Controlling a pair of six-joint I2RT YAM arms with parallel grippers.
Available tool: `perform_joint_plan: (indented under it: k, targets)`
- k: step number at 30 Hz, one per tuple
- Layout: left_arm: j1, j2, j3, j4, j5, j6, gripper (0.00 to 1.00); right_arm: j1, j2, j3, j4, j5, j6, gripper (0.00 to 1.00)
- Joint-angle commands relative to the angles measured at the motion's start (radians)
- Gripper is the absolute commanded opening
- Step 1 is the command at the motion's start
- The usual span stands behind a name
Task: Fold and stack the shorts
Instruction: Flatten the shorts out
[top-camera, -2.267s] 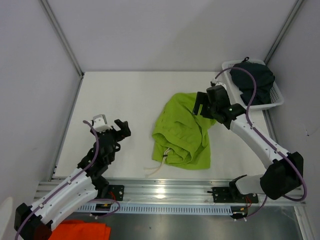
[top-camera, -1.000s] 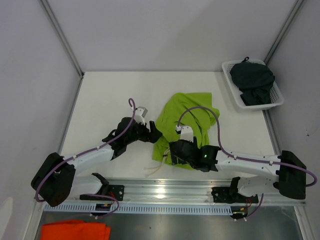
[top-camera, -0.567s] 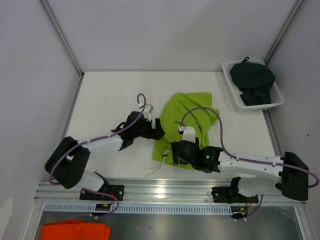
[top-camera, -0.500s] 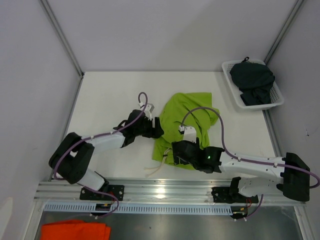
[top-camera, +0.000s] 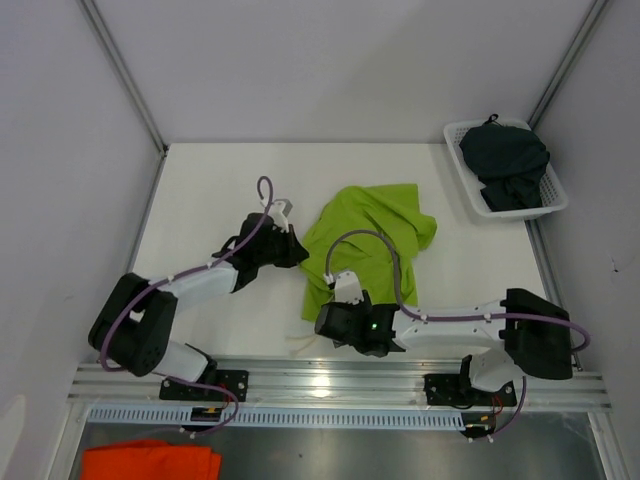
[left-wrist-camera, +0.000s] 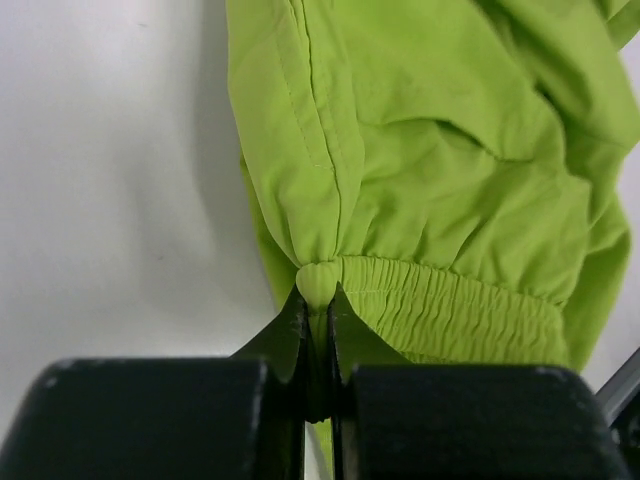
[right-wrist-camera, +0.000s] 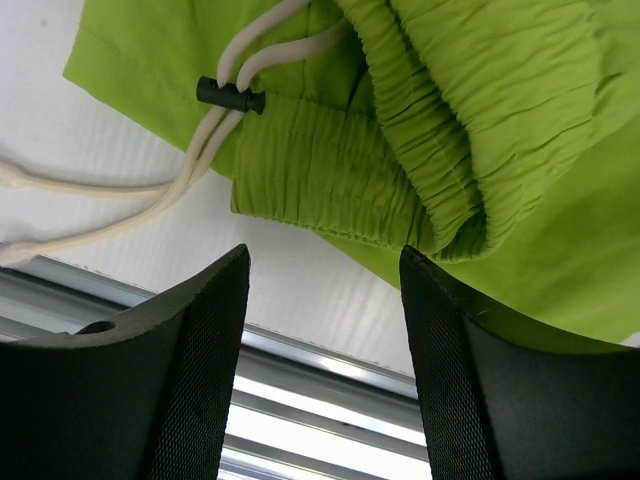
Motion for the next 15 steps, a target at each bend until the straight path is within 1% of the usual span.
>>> perform_joint_plan:
  k: [1,5,7,9,13,15]
  targets:
    - [0.056,-0.106,-0.056,0.079,0.026,-0.057,0.0,0.029,0.07,0.079,0.021,0.06,0.028,0.63]
    - [0.057,-0.123,-0.07,0.078,0.024,-0.065,0.0,0.034,0.162,0.126,0.053,0.066,0.028,0.64]
    - [0.057,-0.116,-0.07,0.076,0.021,-0.072,0.0,0.034,0.203,0.137,0.087,0.06,0.027,0.62]
    - [0.057,-0.111,-0.067,0.075,0.024,-0.077,0.0,0.034,0.219,0.143,0.116,0.042,0.017,0.61]
    - [0.057,-0.117,-0.069,0.067,0.009,-0.082,0.0,0.04,0.219,0.117,0.254,-0.013,0.025,0.61]
    - [0.057,-0.12,-0.072,0.062,0.007,-0.085,0.0,0.04,0.222,0.111,0.278,0.002,0.04,0.61]
